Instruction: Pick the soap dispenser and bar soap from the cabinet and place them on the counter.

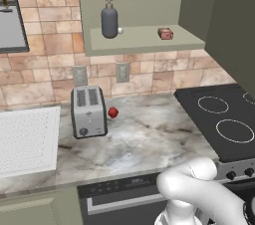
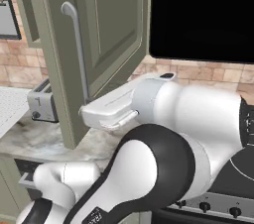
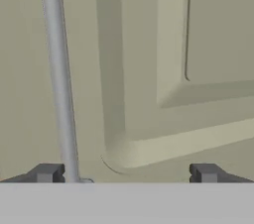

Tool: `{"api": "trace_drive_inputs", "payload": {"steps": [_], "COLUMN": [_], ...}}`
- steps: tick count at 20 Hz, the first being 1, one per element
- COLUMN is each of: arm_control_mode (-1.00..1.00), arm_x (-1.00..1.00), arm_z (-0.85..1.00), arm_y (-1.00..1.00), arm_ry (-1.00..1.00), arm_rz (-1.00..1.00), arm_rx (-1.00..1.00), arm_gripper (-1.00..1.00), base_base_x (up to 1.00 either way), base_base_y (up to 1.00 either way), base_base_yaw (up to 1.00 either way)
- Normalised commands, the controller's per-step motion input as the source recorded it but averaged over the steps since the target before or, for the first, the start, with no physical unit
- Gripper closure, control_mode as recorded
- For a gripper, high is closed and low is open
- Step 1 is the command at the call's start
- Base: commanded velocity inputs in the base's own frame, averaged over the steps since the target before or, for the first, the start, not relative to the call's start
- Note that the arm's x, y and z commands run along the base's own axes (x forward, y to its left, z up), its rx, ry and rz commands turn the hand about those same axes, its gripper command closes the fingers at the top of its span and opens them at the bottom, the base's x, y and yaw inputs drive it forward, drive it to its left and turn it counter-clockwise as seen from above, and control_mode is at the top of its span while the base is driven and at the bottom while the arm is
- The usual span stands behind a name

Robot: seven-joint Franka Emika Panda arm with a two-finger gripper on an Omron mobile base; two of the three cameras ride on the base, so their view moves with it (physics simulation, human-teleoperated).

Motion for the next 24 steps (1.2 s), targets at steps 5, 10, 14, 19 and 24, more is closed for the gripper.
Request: {"api": "trace_drive_inputs", "payload": {"steps": [5,10,14,19,24], "arm_control_mode": [-1.0,-1.0,-1.0,-1.0,-1.0], "arm_x": [-0.05,-0.12,-0.14,-0.28,-0.2], "arm_z": [-0.11,-0.14,-0.07,-0.1,-0.07], "arm_y": [-0.04,-0.07,-0.09,-0.02,0.0], "arm_ry": [-0.01,-0.03,-0.02,-0.04,-0.01], "arm_rz": [-0.18,-0.16,-0.16,-0.15,-0.19], "arm_rx": [-0.1,-0.08,-0.05,-0.01,0.0], "arm_gripper": [-1.0,-1.0,-1.0,-1.0,-1.0], "base_base_x": [0.0,0.0,0.0,0.0,0.0], "base_base_y": [0.0,0.0,0.0,0.0,0.0], "base_base_yaw": [0.0,0.0,0.0,0.0,0.0]}}
